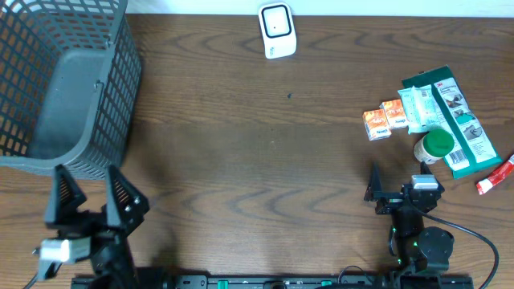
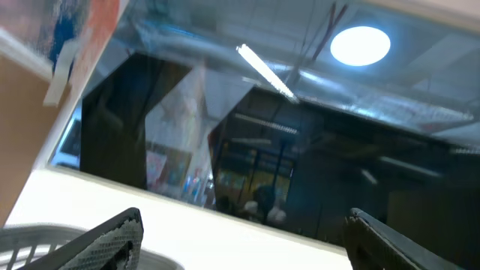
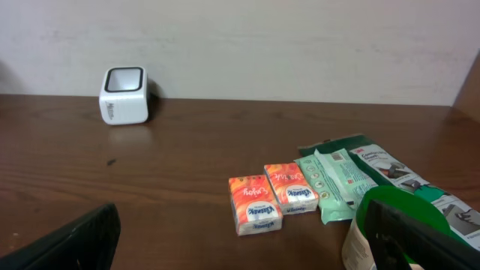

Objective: Scan the item barcode

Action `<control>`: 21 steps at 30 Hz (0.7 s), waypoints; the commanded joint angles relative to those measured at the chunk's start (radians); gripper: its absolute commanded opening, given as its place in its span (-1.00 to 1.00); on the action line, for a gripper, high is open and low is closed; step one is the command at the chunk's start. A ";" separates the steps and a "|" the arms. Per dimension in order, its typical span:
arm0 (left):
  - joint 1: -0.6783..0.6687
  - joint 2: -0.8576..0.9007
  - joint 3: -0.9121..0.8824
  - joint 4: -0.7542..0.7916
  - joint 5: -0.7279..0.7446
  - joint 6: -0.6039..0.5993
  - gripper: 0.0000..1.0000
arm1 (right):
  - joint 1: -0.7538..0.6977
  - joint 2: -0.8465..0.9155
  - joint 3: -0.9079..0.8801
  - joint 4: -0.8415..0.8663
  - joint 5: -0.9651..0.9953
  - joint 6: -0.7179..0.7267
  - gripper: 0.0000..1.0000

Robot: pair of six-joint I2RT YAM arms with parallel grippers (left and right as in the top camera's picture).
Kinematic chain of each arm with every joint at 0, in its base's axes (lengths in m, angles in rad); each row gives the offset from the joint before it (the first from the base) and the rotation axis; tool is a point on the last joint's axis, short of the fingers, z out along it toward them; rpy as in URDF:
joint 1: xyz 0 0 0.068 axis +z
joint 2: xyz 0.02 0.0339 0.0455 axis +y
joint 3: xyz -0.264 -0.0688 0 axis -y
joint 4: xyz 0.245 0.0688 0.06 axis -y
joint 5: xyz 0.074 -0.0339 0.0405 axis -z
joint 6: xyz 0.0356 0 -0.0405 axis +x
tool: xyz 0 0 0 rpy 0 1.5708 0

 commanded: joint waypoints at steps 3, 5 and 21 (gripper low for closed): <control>0.005 -0.007 -0.098 0.029 -0.005 -0.006 0.71 | -0.003 -0.007 -0.001 -0.004 0.009 0.007 0.99; 0.005 -0.007 -0.132 0.029 -0.005 -0.006 0.71 | -0.002 -0.007 -0.001 -0.004 0.009 0.007 0.98; 0.005 -0.007 -0.257 -0.240 -0.002 -0.013 0.71 | -0.003 -0.007 -0.001 -0.004 0.009 0.007 0.99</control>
